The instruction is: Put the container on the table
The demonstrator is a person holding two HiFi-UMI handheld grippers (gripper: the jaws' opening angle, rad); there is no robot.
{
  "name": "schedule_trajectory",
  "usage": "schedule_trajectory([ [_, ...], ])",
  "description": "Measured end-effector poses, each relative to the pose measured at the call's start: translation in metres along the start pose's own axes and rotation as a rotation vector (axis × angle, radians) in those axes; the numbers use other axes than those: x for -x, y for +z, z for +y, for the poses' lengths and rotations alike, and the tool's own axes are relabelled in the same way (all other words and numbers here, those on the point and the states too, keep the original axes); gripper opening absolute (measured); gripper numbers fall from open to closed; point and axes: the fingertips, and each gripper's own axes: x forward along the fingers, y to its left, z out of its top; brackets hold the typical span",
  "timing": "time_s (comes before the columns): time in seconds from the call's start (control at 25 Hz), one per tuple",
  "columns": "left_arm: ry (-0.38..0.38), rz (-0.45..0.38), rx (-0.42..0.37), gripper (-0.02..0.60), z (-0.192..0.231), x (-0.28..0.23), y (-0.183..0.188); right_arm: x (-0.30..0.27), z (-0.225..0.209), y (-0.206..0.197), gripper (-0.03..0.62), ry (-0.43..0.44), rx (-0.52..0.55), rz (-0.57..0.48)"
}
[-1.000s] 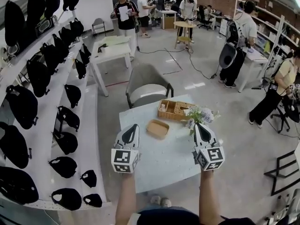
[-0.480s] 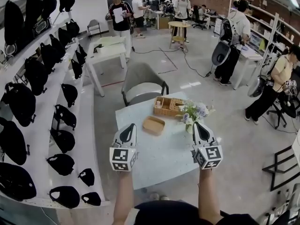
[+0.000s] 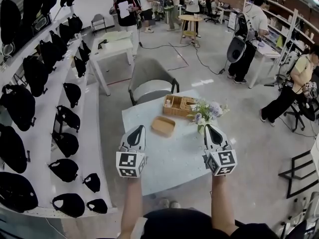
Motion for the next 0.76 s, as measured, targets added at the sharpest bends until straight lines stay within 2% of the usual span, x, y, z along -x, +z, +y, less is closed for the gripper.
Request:
schedule_trajectory([
  [0.48,-0.006,0.002,0.026,0.008,0.0007,0.0004,-0.0027,0.0009,0.0023,-0.0037,-0.003,-0.002,0.014,0.012],
  [0.76,-0.004,0.002,0.016,0.008,0.0013,0.0008,-0.0028,0.0022,0.0012,-0.0044,-0.003,-0.008,0.013,0.009],
])
